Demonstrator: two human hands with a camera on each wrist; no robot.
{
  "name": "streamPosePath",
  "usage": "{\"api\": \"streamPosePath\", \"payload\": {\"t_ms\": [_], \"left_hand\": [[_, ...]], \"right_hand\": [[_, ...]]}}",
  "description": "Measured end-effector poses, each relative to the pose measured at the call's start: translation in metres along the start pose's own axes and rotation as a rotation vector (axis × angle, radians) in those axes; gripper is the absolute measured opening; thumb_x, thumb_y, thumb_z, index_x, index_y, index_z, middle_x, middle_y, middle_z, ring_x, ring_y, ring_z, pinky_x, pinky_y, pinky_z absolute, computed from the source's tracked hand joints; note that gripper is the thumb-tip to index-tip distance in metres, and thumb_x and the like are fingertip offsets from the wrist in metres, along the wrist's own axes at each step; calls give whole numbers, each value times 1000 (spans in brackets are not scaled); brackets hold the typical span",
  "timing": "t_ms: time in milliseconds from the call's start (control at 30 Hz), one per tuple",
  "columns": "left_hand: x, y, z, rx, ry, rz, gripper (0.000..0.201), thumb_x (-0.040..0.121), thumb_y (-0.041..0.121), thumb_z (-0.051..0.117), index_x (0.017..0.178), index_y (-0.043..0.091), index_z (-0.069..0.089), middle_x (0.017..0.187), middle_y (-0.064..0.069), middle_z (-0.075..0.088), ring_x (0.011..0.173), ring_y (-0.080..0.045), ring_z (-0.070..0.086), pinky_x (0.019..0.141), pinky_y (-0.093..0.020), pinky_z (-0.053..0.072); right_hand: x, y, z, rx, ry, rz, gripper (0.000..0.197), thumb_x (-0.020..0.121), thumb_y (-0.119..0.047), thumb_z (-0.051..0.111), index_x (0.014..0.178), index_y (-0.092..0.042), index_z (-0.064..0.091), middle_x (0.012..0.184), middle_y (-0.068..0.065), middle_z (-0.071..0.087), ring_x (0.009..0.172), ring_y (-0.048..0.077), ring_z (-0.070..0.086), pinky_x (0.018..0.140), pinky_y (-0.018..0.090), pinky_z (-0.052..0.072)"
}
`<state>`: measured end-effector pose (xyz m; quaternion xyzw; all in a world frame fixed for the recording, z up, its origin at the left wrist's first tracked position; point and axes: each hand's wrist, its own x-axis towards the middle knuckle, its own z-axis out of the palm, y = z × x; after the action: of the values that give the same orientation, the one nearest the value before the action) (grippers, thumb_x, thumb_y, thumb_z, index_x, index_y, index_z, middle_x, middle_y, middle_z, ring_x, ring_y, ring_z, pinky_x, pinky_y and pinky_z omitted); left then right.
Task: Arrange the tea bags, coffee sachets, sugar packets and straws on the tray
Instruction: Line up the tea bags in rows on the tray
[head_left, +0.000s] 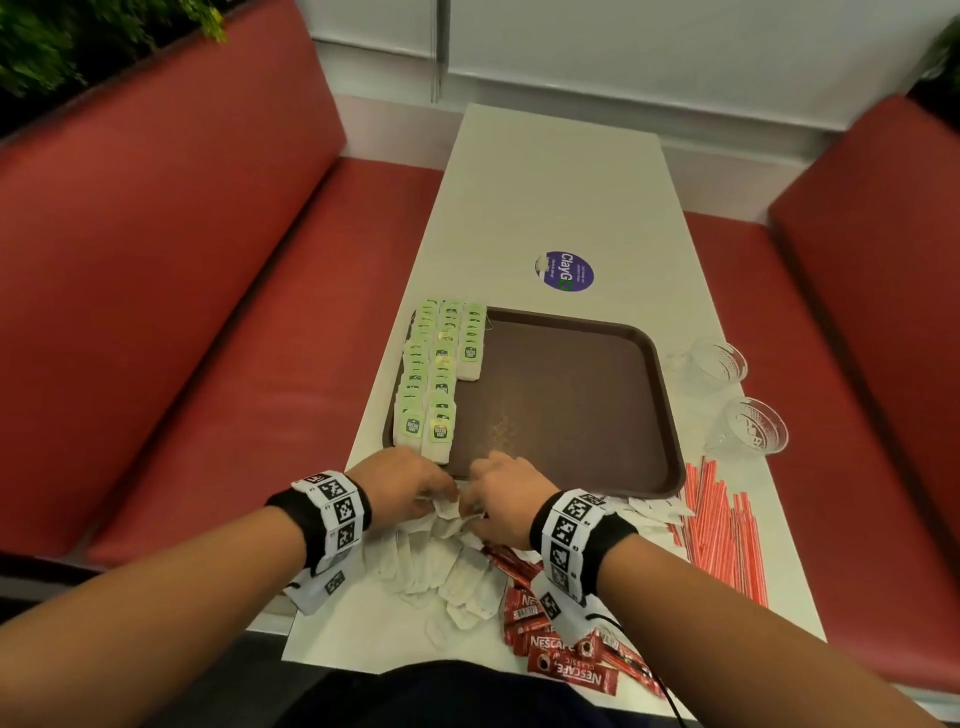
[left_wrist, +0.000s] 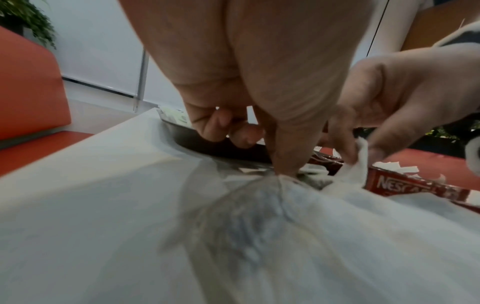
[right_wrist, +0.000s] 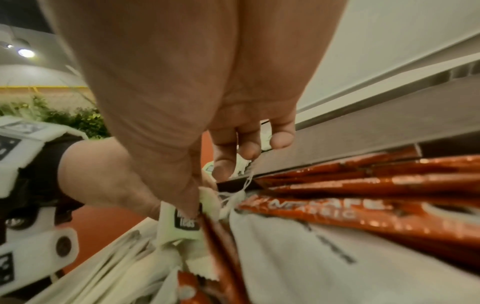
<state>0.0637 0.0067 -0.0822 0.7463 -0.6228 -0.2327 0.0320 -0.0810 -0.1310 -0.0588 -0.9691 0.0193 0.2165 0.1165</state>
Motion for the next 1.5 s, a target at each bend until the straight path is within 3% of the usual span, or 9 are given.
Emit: {"api": "streamPosePath", "payload": {"t_ms": [233,433,500,600,800,900,1267,1400,1500], "left_hand": [[5,7,-9,-74,99,-6,20,94,32,60,110,32,73,102,12,73,94,-9,65,83,-27,49],[10,18,-36,-149,224,-30,15,92,31,62,102,31,73,94,16,68,78,1,51,73,-22,41],[12,20,-45,-155,249,-37,14,92,34,62,101,32,72,94,17,67,82,-1,54,76,-24,44],[16,26,-59,-147,262,-61,14,93,35,60,101,32,71,98,16,67,91,-6,59,83,-32,49],[25,44,-82,-146,342,-88,9,95,33,61,99,32,69,93,20,63,83,3,51,76,-19,40],[29,57,-90,-159,386,-94,6,95,30,63,97,29,69,86,19,61,78,11,50,68,-8,33],[66,70,-85,-426,411,-330,7,91,22,70,89,16,72,51,22,55,51,8,49,51,-11,33],[87,34,-83,-352,415,-486,16,91,29,70,80,18,68,65,10,58,62,-6,51,62,-26,37],[104,-4,-85,-355,400,-644,15,86,27,75,97,23,66,87,4,69,80,-14,63,68,-25,44]], "right_hand": [[-13,19,-6,319,174,64,16,85,-29,61,85,-13,63,84,-3,57,79,17,53,76,35,50],[-22,37,-21,557,296,161,17,79,-19,57,63,-20,59,84,-9,72,66,6,62,60,21,50],[-21,42,-25,609,351,175,21,79,-17,56,59,-16,49,72,-8,67,59,11,57,57,28,49],[-19,50,-32,628,391,153,25,81,-13,56,64,-18,38,60,-3,44,55,14,36,54,31,34],[-16,64,-37,663,347,61,16,85,-30,64,97,-29,53,79,-6,63,72,13,59,68,30,47],[-13,71,-39,627,401,32,4,88,-28,61,87,-30,58,77,-9,60,74,14,58,68,30,48],[-20,104,-49,715,450,81,17,91,-27,62,80,-37,53,87,-8,64,76,9,58,64,24,41],[-20,106,-55,829,413,170,21,90,-16,58,105,-20,44,91,3,65,65,13,58,53,19,40],[-17,98,-57,898,440,243,25,89,-15,57,106,-17,38,92,10,62,63,19,56,53,28,42]]}}
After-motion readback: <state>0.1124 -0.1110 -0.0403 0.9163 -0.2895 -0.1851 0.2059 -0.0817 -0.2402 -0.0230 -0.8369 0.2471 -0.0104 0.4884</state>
